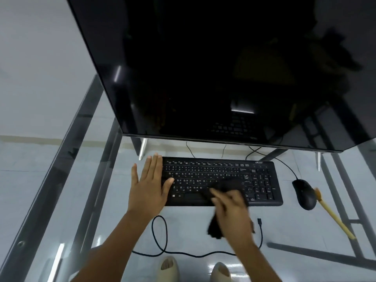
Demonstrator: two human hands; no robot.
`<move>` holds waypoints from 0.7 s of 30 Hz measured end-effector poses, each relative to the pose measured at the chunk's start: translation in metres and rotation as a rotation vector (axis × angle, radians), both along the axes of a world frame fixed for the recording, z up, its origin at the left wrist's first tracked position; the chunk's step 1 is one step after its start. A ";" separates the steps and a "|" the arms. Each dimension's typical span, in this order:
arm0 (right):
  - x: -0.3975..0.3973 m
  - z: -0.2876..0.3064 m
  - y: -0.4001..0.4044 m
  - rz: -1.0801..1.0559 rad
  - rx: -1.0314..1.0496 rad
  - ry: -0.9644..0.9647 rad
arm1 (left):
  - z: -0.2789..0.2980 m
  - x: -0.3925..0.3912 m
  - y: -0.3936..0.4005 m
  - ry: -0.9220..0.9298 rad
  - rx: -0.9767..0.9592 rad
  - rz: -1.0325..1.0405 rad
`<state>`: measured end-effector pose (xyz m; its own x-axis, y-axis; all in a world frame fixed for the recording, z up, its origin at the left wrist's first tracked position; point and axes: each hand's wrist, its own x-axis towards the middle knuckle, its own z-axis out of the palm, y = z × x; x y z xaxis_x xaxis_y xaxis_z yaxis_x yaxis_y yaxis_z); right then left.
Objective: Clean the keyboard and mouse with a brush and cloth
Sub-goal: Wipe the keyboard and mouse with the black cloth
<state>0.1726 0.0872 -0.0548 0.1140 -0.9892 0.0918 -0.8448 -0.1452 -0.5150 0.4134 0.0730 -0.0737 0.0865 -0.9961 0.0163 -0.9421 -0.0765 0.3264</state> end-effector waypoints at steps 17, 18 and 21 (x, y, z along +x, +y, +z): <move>-0.128 0.002 -0.055 -0.604 0.049 0.054 | -0.009 -0.130 -0.025 -0.116 0.022 -0.373; -0.113 0.000 -0.056 -0.559 0.018 0.058 | -0.009 -0.130 -0.025 -0.123 0.013 -0.370; -0.062 -0.005 -0.040 -0.245 -0.065 0.062 | -0.009 -0.133 -0.024 -0.118 0.019 -0.374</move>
<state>0.1106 0.0473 -0.0600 -0.1206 -0.9802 0.1568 -0.8886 0.0362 -0.4572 0.2800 0.0486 -0.0823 -0.2839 -0.9587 -0.0143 -0.9371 0.2743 0.2158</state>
